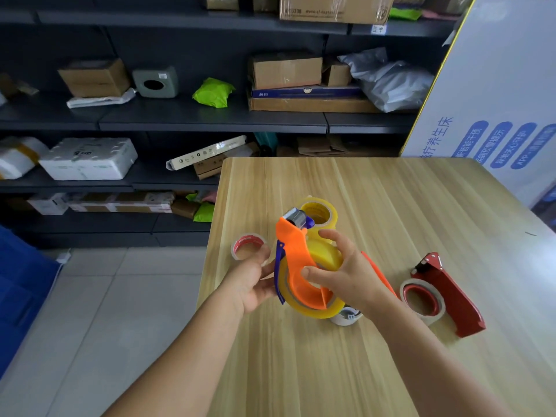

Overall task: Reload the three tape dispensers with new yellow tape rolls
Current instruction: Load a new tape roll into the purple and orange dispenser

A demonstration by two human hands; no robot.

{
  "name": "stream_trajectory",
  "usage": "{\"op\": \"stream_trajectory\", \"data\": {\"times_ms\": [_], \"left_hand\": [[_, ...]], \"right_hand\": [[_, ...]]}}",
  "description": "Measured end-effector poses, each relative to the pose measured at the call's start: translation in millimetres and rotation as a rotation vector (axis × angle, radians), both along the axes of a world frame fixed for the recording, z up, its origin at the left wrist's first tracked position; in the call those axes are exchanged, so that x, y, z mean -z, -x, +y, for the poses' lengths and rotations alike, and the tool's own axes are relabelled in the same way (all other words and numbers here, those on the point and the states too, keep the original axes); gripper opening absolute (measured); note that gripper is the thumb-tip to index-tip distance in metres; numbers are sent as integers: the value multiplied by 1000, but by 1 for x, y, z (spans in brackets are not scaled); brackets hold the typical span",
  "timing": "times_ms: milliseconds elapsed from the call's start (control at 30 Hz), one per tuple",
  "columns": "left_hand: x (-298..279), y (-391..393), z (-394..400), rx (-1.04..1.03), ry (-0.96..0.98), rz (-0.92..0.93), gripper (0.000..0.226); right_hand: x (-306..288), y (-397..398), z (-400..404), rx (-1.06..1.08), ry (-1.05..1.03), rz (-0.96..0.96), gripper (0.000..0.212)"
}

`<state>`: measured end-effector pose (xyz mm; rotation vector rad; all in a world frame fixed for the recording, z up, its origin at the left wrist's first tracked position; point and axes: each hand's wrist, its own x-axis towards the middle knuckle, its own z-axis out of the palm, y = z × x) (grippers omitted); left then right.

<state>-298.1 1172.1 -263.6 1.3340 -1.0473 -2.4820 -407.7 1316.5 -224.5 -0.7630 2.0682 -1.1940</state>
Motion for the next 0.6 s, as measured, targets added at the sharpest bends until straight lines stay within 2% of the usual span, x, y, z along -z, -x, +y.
{"op": "stream_trajectory", "data": {"times_ms": [200, 300, 367, 500, 600], "left_hand": [[6, 5, 4, 18, 23, -16, 49], [7, 7, 8, 28, 12, -15, 53], [8, 9, 10, 31, 3, -9, 54], [7, 12, 12, 3, -10, 11, 54], [4, 12, 12, -25, -2, 10, 53]], "right_hand": [[-6, 13, 2, -101, -219, 71, 67], [-13, 19, -1, -143, -350, 126, 97], [-18, 22, -3, -162, -414, 162, 107], [-25, 22, -5, -135, -454, 178, 76], [-26, 19, -6, -93, -394, 171, 75]]}}
